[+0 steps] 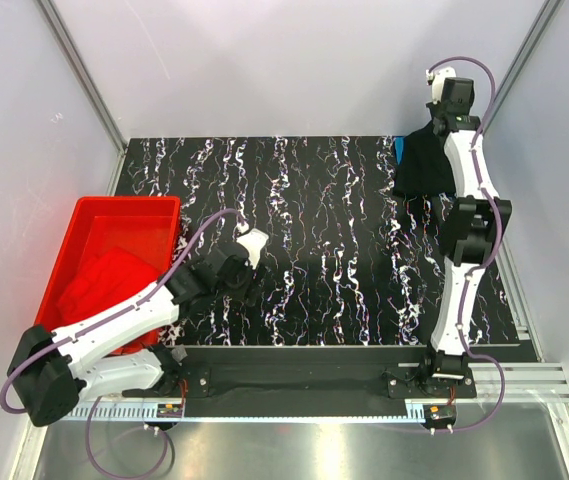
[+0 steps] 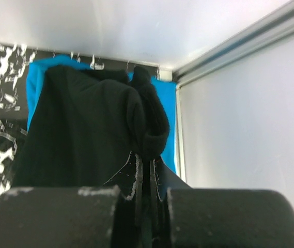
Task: Fold and stack the t-shirts
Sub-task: Neatly place the folded tshirt to the corner
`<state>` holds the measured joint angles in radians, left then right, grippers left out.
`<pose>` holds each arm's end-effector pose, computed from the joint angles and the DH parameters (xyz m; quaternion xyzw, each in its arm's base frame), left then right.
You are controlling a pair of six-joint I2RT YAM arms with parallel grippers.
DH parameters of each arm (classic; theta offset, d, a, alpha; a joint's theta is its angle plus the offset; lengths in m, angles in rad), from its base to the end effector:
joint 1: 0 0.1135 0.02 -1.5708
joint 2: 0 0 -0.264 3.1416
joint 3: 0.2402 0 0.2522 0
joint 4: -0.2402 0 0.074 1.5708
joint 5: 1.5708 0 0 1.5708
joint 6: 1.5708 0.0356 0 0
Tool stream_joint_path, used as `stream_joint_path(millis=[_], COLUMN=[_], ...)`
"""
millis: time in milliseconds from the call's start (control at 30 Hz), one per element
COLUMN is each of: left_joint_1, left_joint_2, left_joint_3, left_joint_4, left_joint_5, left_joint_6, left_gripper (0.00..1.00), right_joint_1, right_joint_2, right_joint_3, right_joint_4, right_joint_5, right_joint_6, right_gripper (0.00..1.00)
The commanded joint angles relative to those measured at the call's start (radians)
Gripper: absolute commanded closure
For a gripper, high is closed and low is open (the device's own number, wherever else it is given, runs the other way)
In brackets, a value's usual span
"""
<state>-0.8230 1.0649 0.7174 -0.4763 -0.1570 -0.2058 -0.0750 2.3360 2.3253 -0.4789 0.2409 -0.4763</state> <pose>0.1516 -0.1553 0.2373 0.2547 0.8930 -0.1154 0.3526 0.5421 -0.0493 0.3102 -0.1090 0.8464 -0.2382 0.4636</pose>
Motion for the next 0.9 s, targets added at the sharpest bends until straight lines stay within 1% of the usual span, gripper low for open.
stream_joint_path(millis=[0,133,200,300,467,500,567,733,800,867], left_joint_1=[0.005,0.007,0.007,0.008,0.009,0.008,0.008,0.01,0.01,0.01], left_joint_2=[-0.006,-0.023,-0.039,-0.062,-0.108,-0.111,-0.114,-0.125,-0.126,-0.125], left_joint_3=[0.019,0.024,0.022,0.019,-0.001,-0.006,-0.009,-0.015,-0.021,-0.026], left_joint_4=[0.053,0.054,0.053,0.05,0.044,0.045,0.044,0.042,0.044,0.048], left_joint_5=[0.016,0.019,0.016,0.016,0.017,0.019,0.017,0.02,0.014,0.017], left_joint_6=[0.006,0.005,0.006,0.009,0.008,0.009,0.009,0.009,0.009,0.009], left_gripper=[0.34,0.34,0.34,0.34,0.34,0.34,0.34,0.34,0.34,0.34], right_joint_1=[0.015,0.029,0.05,0.063,0.069,0.096,0.106,0.106,0.106,0.106], right_joint_2=[-0.203,-0.342,-0.401,-0.458,-0.491,-0.5,-0.501,-0.446,-0.419,-0.406], right_joint_3=[-0.108,-0.254,-0.309,-0.352,-0.38,-0.382,-0.377,-0.324,-0.302,-0.308], right_joint_4=[0.077,0.08,0.072,0.051,0.005,0.002,0.002,-0.044,-0.056,-0.037], right_joint_5=[-0.028,-0.095,-0.097,-0.124,-0.133,-0.134,-0.123,-0.104,-0.071,-0.051], right_joint_6=[0.033,0.054,0.057,0.084,0.1,0.102,0.099,0.07,0.041,0.004], right_gripper=[1.0,1.0,1.0,1.0,1.0,1.0,1.0,1.0,1.0,1.0])
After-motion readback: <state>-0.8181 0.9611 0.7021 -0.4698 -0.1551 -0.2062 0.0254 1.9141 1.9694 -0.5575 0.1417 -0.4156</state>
